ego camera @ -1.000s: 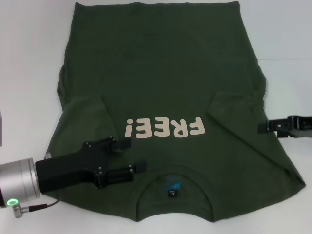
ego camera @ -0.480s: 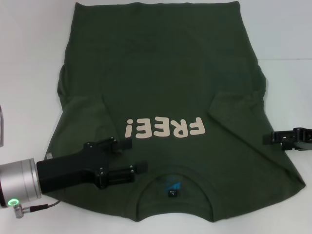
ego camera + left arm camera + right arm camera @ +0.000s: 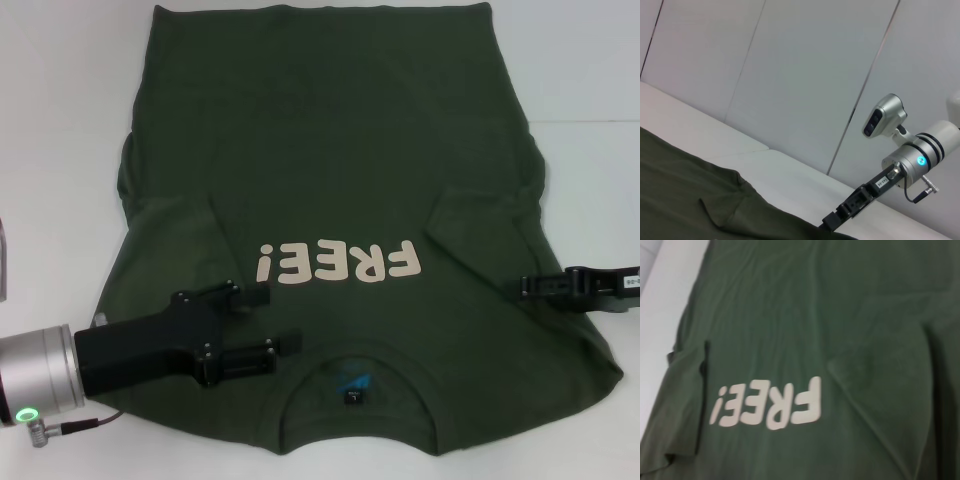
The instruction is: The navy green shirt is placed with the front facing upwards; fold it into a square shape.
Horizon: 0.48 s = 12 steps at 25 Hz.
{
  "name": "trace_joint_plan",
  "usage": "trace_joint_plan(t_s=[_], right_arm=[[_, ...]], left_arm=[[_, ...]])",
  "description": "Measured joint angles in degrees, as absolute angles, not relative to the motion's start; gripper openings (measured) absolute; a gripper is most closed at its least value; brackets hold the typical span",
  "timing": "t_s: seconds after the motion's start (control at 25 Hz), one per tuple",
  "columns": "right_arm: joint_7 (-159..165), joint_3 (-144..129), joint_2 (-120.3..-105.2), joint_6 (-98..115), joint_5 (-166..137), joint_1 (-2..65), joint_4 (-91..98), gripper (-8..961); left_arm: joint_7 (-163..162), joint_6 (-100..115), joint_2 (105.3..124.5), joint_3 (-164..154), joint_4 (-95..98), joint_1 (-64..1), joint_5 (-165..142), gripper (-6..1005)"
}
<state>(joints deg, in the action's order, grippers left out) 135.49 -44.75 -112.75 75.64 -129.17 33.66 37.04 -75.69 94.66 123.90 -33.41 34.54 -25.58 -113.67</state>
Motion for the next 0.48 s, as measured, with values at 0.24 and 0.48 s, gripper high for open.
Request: trace_joint_plan(t_s=[0.24,0.48], right_arm=[[134.26,-44.76,-113.83,76.10,-129.06,34.63,37.09,868],[133.19,-44.89,-114.59,76.59,-129.01,35.39,37.09,867]], left_arm=[[-75.67,94.66,123.86,-33.33,34.54,-25.58,-113.74,861],[-75.66,94.61,123.84,-33.37,34.54,-25.57,-113.66,861]])
